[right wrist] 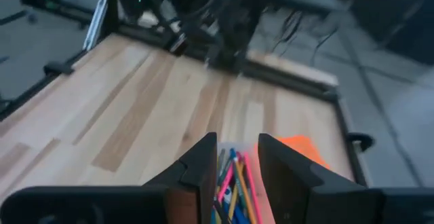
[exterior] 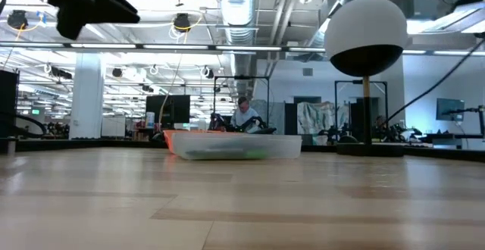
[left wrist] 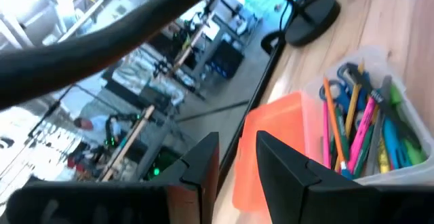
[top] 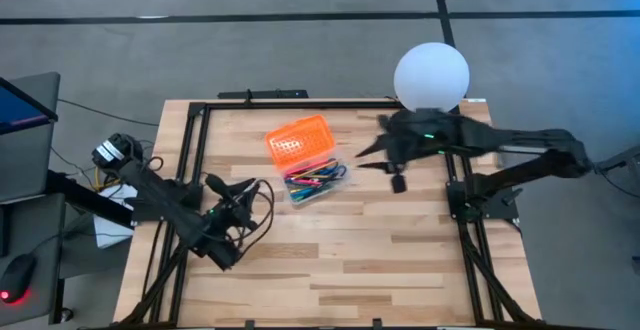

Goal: Pick & place school supplies into a supply box
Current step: Close the supply box

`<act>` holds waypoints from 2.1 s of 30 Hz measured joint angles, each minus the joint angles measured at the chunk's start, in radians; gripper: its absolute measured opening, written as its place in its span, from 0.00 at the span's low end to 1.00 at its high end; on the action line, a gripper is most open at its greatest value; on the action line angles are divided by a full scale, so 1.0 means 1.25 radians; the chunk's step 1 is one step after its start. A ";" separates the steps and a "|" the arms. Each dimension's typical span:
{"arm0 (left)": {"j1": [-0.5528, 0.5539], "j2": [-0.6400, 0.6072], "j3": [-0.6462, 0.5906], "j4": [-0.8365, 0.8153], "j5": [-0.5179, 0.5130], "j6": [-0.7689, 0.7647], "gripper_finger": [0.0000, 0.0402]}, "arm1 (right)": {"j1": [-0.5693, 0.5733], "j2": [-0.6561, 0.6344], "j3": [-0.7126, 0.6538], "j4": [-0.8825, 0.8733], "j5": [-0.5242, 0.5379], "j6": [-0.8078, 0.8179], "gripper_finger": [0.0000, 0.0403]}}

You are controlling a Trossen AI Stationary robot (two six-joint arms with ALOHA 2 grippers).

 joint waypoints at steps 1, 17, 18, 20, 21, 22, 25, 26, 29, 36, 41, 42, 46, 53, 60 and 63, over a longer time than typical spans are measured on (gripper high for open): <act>-0.009 0.000 0.000 -0.010 -0.007 -0.015 0.23 | 0.010 -0.039 -0.017 -0.001 0.024 0.010 0.25; -0.029 -0.001 0.000 -0.093 -0.085 -0.121 0.23 | 0.235 -0.584 -0.387 0.059 0.388 0.101 0.25; -0.029 -0.002 0.000 -0.104 -0.085 -0.132 0.23 | 0.239 -0.602 -0.397 0.059 0.395 0.101 0.25; -0.021 -0.008 0.003 -0.110 -0.087 -0.146 0.23 | 0.245 -0.627 -0.416 0.079 0.396 0.101 0.25; -0.018 -0.008 0.009 -0.110 -0.087 -0.153 0.23 | 0.246 -0.636 -0.424 0.094 0.397 0.101 0.25; -0.015 -0.008 0.016 -0.106 -0.088 -0.158 0.23 | 0.247 -0.644 -0.430 0.103 0.397 0.100 0.25; -0.010 -0.007 0.036 -0.055 -0.088 -0.156 0.23 | 0.247 -0.646 -0.433 0.117 0.397 0.101 0.25; -0.009 -0.006 0.040 -0.027 -0.089 -0.145 0.23 | 0.247 -0.646 -0.433 0.114 0.397 0.100 0.25; -0.010 -0.006 0.043 0.058 -0.089 -0.104 0.23 | 0.248 -0.631 -0.433 0.117 0.397 0.101 0.25; -0.016 -0.006 0.044 0.393 -0.012 0.185 0.23 | 0.248 -0.601 -0.434 0.112 0.395 0.106 0.25; 0.006 -0.005 0.044 0.709 0.221 0.542 0.23 | 0.248 -0.587 -0.434 0.112 0.395 0.106 0.25; 0.011 -0.005 0.044 0.773 0.284 0.617 0.23 | 0.248 -0.587 -0.434 0.112 0.395 0.106 0.25; 0.027 -0.005 0.044 0.978 0.554 0.904 0.23 | 0.248 -0.587 -0.433 0.112 0.393 0.106 0.25; 0.045 -0.005 0.044 1.168 0.669 1.284 0.23 | 0.248 -0.587 -0.433 0.112 0.391 0.106 0.25; 0.134 -0.090 0.043 1.271 0.795 1.400 0.23 | 0.248 -0.587 -0.433 0.112 0.391 0.106 0.25; 0.219 -0.156 0.043 1.235 0.943 1.350 0.23 | 0.248 -0.587 -0.433 0.112 0.391 0.106 0.25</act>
